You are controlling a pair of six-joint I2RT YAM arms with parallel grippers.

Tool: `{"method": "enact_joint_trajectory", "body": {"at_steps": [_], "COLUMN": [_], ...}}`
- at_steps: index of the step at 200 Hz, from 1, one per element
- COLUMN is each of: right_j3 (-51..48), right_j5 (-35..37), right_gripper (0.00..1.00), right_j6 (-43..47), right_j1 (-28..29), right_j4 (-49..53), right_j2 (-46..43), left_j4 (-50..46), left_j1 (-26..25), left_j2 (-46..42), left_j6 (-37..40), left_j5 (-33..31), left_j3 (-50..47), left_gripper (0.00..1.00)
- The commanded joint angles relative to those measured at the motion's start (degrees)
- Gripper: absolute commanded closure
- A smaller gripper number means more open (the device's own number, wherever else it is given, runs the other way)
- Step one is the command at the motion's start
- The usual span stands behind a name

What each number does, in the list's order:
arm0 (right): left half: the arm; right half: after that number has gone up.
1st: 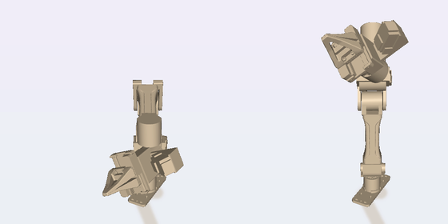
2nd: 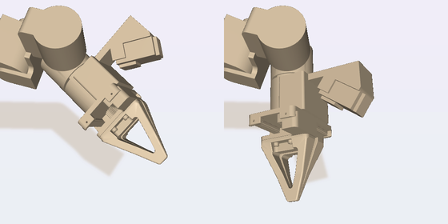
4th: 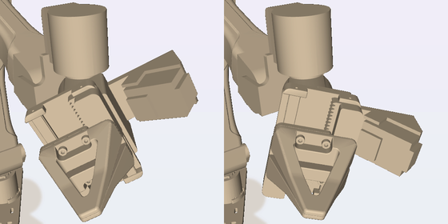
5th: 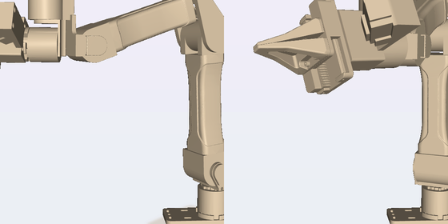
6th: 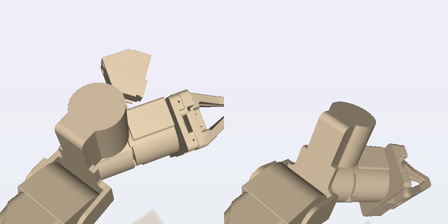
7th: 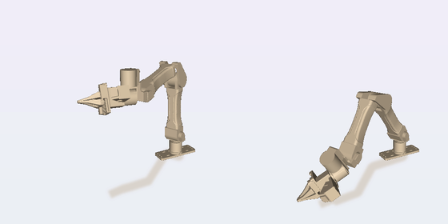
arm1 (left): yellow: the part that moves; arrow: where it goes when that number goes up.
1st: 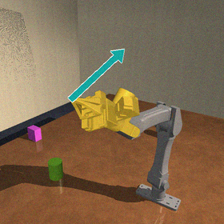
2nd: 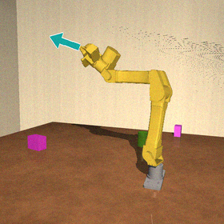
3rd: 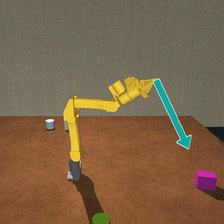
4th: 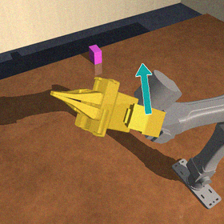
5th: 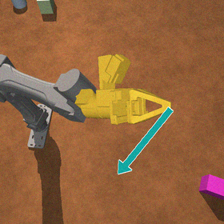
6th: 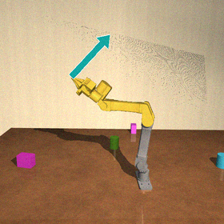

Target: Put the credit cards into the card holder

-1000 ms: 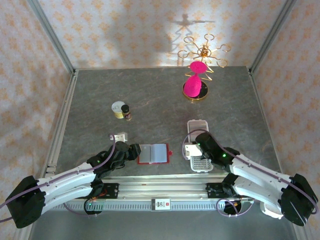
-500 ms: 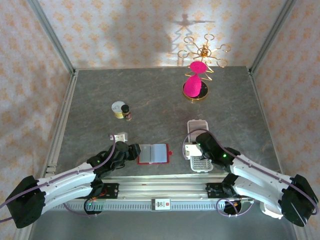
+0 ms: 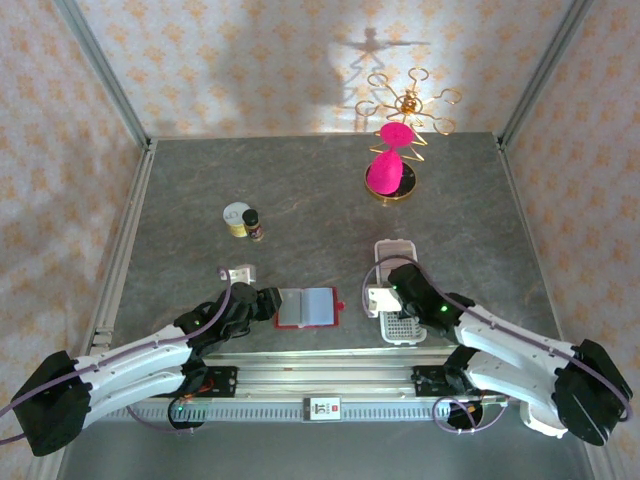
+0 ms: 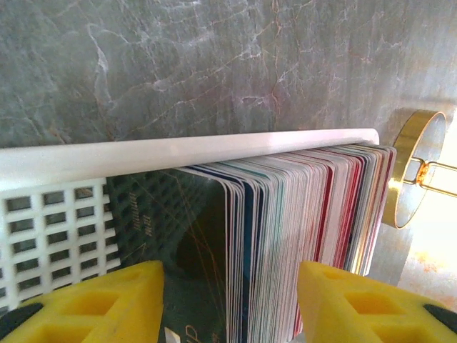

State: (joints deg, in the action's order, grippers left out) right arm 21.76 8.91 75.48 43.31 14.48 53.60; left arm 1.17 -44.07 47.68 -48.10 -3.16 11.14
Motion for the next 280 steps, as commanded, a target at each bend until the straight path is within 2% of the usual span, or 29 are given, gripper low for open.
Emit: {"method": "enact_joint_trajectory", "body": {"at_steps": [1, 39, 54, 180, 280], "right_j3": [0.07, 2.16, 2.58, 3.02, 4.24], "right_j5": [2.38, 3.01, 2.88, 1.20, 1.89], "right_gripper": [0.49, 0.63, 0.65, 0.78, 0.80], "right_j6": [-0.36, -0.24, -0.42, -0.77, -1.48], "right_j1": [-0.24, -0.60, -0.63, -0.62, -0.63], "right_j4": [-2.64, -1.75, -0.62, 2.04, 3.01], "right_j2": [1.42, 2.71, 2.31, -0.58, -1.40], "left_j4": [1.70, 1.73, 1.45, 0.93, 1.02], "left_j1": [0.73, 0.74, 0.72, 0.72, 0.73], "left_j2": [0.22, 0.04, -0.04, -0.97, -0.86], "left_j6": [0.28, 0.36, 0.31, -0.42, -0.46], "left_j5": [0.74, 1.05, 1.14, 1.31, 1.84], "left_j3": [-0.15, -0.33, -0.33, -0.68, -0.15], "left_gripper": [0.51, 0.52, 0.52, 0.54, 0.55]}}
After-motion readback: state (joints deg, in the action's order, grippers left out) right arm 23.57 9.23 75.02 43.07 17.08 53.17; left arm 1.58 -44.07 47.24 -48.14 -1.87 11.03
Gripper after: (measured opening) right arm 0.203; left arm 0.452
